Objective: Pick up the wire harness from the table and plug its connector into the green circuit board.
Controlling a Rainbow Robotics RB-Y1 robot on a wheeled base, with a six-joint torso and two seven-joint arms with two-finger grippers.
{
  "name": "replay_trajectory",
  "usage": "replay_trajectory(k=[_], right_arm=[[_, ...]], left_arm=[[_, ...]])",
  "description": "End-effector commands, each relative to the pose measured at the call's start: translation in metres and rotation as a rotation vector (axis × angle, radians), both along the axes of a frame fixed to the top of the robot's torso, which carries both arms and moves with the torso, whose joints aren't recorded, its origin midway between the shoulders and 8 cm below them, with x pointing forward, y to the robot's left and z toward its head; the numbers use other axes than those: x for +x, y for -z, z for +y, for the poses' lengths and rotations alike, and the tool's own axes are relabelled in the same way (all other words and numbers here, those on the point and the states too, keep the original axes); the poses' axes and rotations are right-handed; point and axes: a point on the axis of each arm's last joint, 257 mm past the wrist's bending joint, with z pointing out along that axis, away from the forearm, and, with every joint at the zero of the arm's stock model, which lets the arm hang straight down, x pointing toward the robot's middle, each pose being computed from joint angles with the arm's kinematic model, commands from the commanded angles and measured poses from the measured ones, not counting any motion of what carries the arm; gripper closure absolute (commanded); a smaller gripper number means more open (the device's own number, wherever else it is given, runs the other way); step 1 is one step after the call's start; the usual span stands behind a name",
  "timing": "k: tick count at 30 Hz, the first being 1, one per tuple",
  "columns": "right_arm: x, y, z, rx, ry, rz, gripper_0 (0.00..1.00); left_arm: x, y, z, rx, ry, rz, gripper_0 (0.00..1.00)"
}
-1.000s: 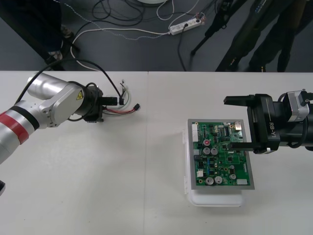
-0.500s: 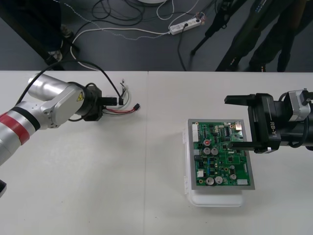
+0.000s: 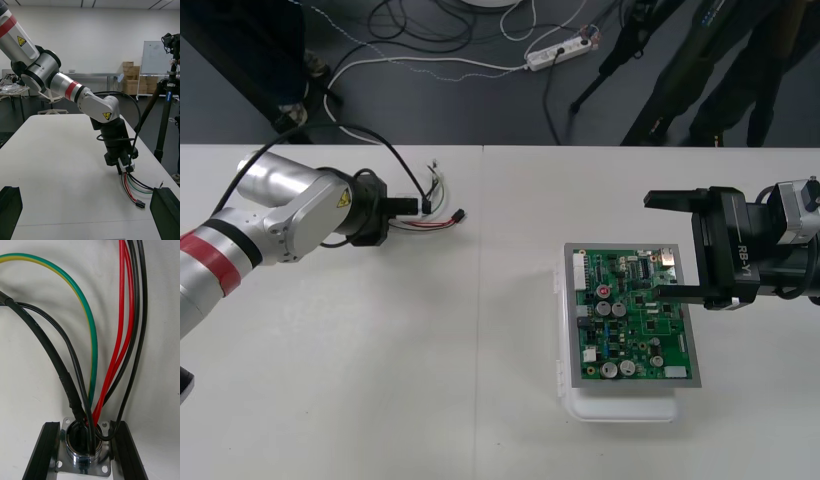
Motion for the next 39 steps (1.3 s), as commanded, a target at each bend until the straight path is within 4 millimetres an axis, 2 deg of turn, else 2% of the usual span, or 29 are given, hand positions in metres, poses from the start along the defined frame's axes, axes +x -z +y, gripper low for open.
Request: replay_trajectory(k=[1, 11, 17, 23, 29, 33, 39], right_arm=[[0.004, -0.019, -0.008, 0.002, 0.003, 0.001, 0.00], [0.004, -0.019, -0.008, 0.002, 0.002, 0.018, 0.00], [0.004, -0.019, -0.008, 0.002, 0.002, 0.018, 0.00], [0.003, -0.019, -0.007, 0.002, 0.001, 0.019, 0.00], [0.003, -0.019, -0.008, 0.004, 0.002, 0.015, 0.00], [0.003, -0.019, -0.007, 0.002, 0.001, 0.014, 0.00], [0.004, -0.019, -0.008, 0.002, 0.002, 0.012, 0.00]], left_arm=[[0.011, -0.011, -0.016, -0.005, 0.028, -0.049, 1.00], [0.011, -0.016, -0.013, -0.014, 0.027, -0.050, 1.00], [0.002, -0.027, -0.018, -0.007, 0.046, -0.012, 1.00], [-0.008, -0.037, -0.013, -0.004, 0.048, 0.028, 1.00], [-0.010, -0.047, -0.003, -0.003, 0.054, 0.026, 1.00], [-0.016, -0.055, -0.005, -0.008, 0.061, 0.052, 1.00], [-0.033, -0.079, -0.008, -0.013, 0.076, 0.108, 1.00]])
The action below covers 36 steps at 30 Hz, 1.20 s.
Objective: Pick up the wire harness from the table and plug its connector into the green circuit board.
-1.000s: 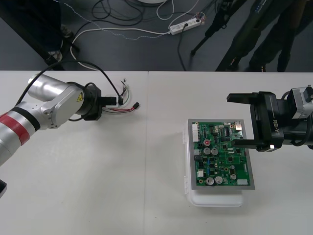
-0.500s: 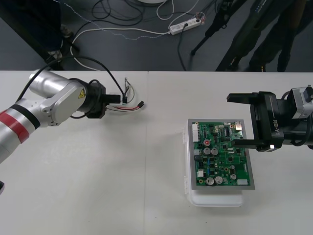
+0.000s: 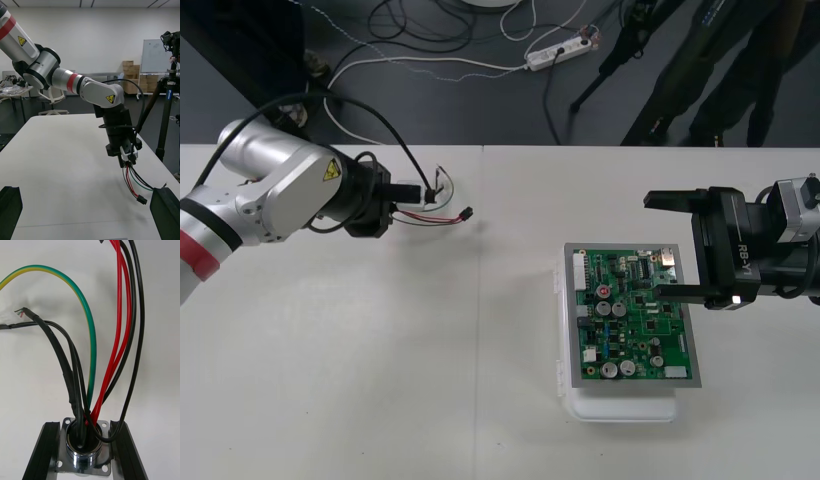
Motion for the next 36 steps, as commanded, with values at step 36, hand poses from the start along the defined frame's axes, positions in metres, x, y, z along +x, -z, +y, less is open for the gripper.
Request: replay_trajectory(k=[36], right_arm=[[0.004, -0.020, -0.008, 0.003, 0.003, -0.005, 0.00]], left_arm=[[-0.123, -0.114, -0.022, -0.260, 0.176, 0.118, 1.00]])
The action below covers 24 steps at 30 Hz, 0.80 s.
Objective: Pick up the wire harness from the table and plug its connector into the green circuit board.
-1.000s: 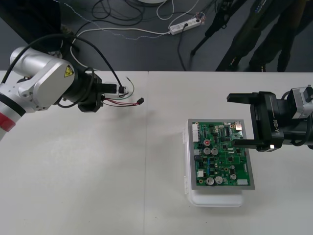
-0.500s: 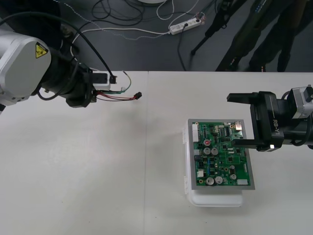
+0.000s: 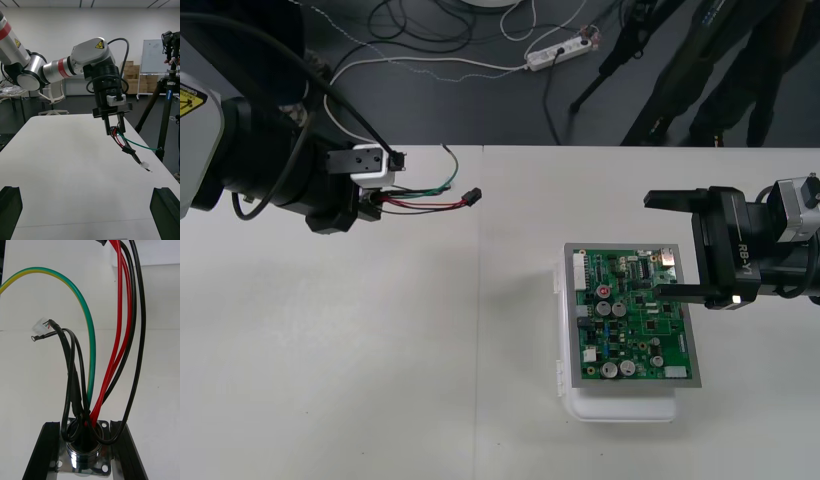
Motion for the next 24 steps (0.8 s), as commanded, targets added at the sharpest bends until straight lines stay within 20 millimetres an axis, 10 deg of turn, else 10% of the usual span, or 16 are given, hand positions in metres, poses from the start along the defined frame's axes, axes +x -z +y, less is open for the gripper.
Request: replay_trajectory(k=[1, 24], right_arm=[[0.004, -0.020, -0.007, 0.002, 0.002, -0.006, 0.00], [0.003, -0.023, -0.007, 0.015, -0.002, -0.003, 0.00]], left_arm=[[-0.025, -0.006, 0.007, -0.002, 0.050, -0.007, 1.00], [-0.118, -0.030, -0.048, -0.212, 0.095, -0.085, 1.00]])
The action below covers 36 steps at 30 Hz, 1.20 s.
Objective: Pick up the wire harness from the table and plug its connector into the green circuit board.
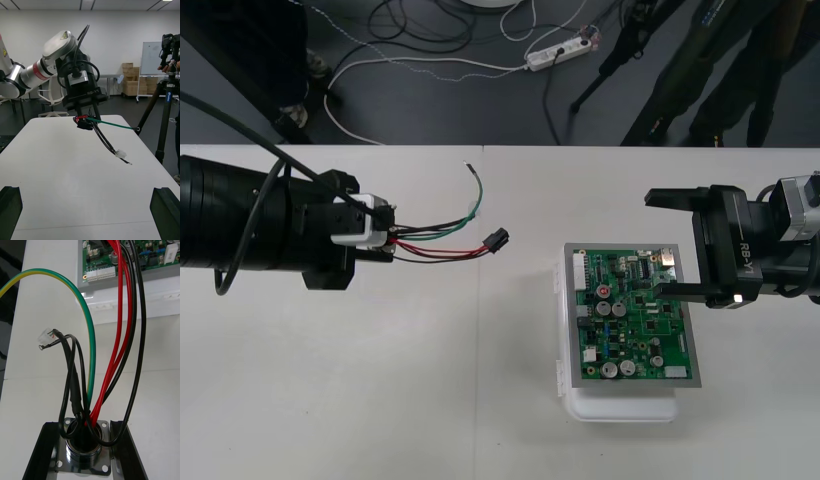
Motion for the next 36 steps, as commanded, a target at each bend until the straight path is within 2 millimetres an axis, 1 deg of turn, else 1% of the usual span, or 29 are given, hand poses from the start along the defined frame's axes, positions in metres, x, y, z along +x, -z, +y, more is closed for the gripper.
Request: replay_trajectory(k=[1, 8, 14, 18, 24, 27, 29, 33, 36], right_arm=[[0.003, -0.020, -0.007, 0.005, 0.001, -0.002, 0.00], [0.003, -0.020, -0.007, 0.005, 0.001, -0.001, 0.00], [0.002, -0.021, -0.006, 0.013, -0.003, 0.002, 0.00], [0.002, -0.021, -0.007, 0.014, -0.002, -0.004, 0.00], [0.002, -0.021, -0.007, 0.013, -0.001, -0.007, 0.00], [0.003, -0.022, -0.008, 0.014, 0.002, -0.009, 0.00], [0.003, -0.021, -0.008, 0.014, 0.002, -0.008, 0.00], [0.003, -0.022, -0.008, 0.014, 0.003, -0.014, 0.00], [0.004, -0.023, -0.009, 0.015, 0.007, -0.020, 0.00]], left_arm=[[-0.027, -0.002, -0.005, -0.062, -0.036, 0.047, 1.00], [-0.046, -0.002, -0.010, -0.111, -0.048, 0.062, 1.00], [-0.059, -0.008, -0.022, -0.169, -0.053, 0.063, 1.00], [-0.065, -0.006, -0.028, -0.198, -0.061, 0.073, 1.00], [-0.079, -0.003, -0.039, -0.241, -0.058, 0.093, 1.00], [-0.087, 0.001, -0.045, -0.241, -0.054, 0.104, 1.00], [-0.097, 0.008, -0.053, -0.243, -0.037, 0.133, 1.00], [-0.110, 0.015, -0.062, -0.245, -0.017, 0.166, 1.00], [-0.117, 0.015, -0.073, -0.267, 0.003, 0.185, 1.00]])
